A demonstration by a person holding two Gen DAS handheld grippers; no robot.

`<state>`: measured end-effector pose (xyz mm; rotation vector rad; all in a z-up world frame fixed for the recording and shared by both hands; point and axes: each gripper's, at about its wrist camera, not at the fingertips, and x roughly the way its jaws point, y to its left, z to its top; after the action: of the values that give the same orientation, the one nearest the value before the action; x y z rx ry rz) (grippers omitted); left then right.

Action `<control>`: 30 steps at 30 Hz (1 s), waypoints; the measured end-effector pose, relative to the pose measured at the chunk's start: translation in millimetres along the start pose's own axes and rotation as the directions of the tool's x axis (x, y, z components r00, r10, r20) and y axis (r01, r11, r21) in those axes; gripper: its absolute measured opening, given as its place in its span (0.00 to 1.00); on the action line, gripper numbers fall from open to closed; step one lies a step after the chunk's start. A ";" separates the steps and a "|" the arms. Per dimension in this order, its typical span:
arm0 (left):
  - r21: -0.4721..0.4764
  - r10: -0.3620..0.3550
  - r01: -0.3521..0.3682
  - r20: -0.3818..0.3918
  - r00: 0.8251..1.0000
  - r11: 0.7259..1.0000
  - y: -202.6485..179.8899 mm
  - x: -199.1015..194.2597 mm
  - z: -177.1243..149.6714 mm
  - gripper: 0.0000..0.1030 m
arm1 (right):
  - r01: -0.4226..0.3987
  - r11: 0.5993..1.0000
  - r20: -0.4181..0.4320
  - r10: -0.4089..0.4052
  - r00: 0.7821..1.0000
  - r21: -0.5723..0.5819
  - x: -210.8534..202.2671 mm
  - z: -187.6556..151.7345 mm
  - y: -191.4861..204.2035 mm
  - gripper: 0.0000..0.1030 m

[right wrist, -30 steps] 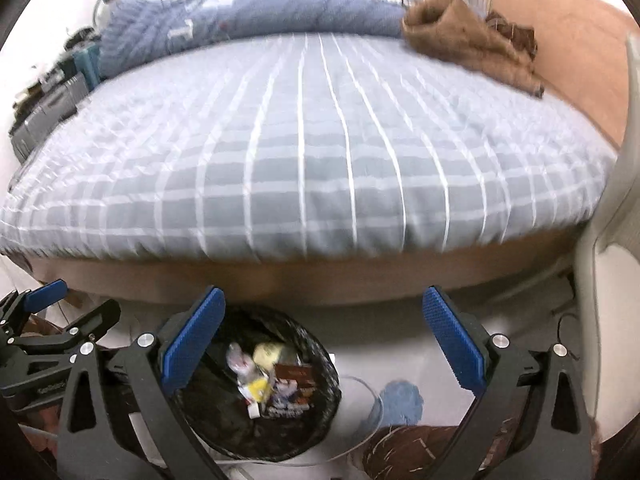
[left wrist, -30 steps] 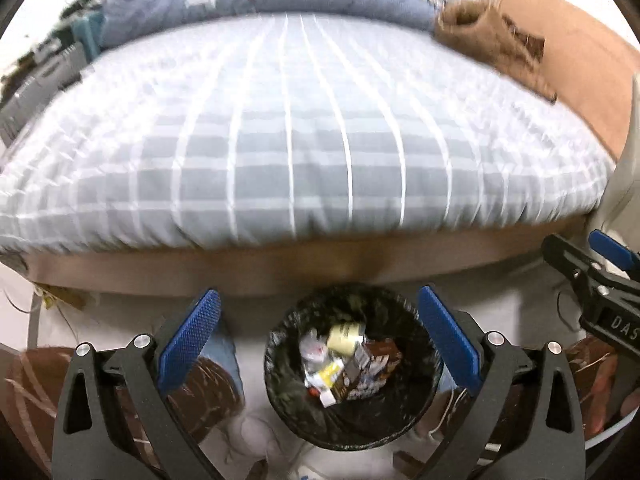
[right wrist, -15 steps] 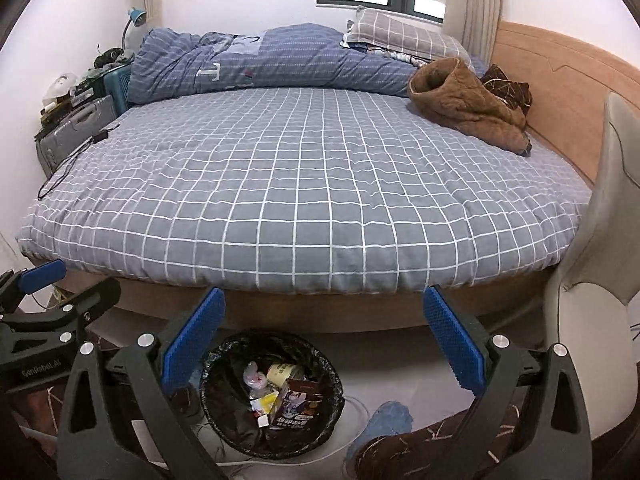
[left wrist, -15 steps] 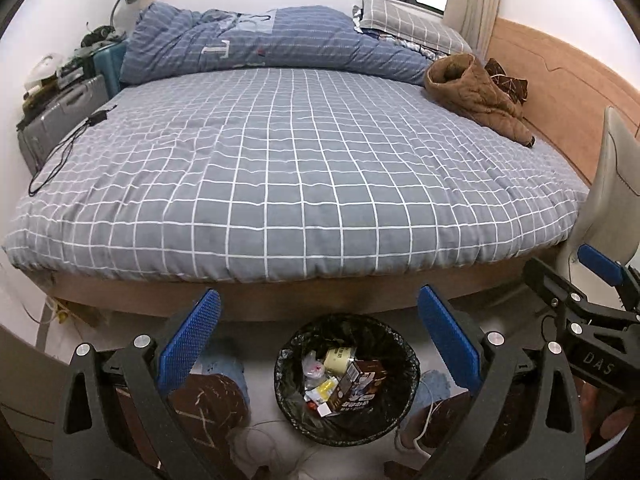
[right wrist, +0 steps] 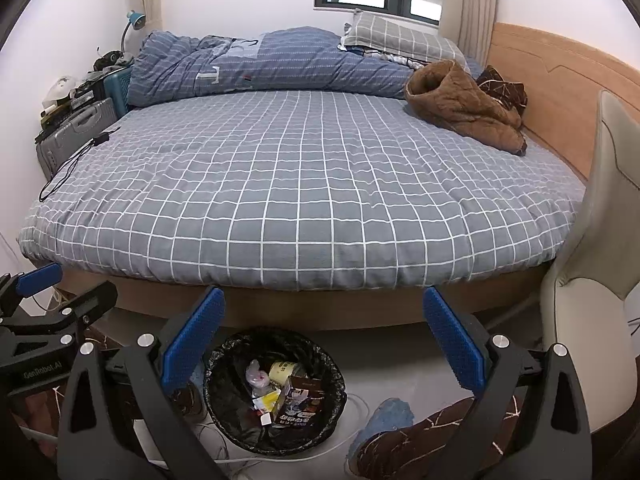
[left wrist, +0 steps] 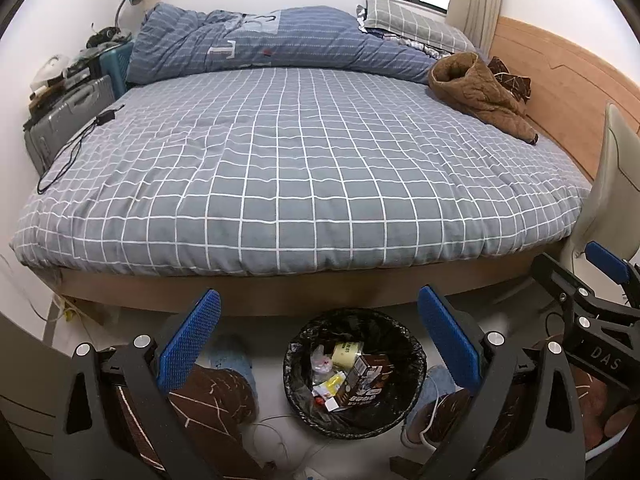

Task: Collect trash

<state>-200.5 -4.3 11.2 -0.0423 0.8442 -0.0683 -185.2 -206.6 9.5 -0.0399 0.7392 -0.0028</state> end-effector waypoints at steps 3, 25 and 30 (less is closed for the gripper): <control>-0.001 -0.001 0.001 0.000 1.000 1.000 0.5 0.0 0.1 0.94 | 0.001 1.000 -0.003 -0.001 1.000 0.002 0.9 -0.2 -1.3 0.93; 0.021 0.028 -0.029 0.029 0.999 0.999 -1.9 -1.9 3.2 0.94 | 0.000 1.000 -0.009 0.000 1.000 0.004 4.5 -2.4 0.8 0.93; 0.023 0.031 -0.032 0.023 0.999 0.999 -2.6 -1.9 3.3 0.94 | 0.000 1.000 -0.009 0.000 1.000 0.004 4.4 -2.3 0.8 0.93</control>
<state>-199.4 -6.8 15.0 -0.0082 0.8210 -0.0479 -183.5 -205.9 4.8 -0.0360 0.7482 -0.0048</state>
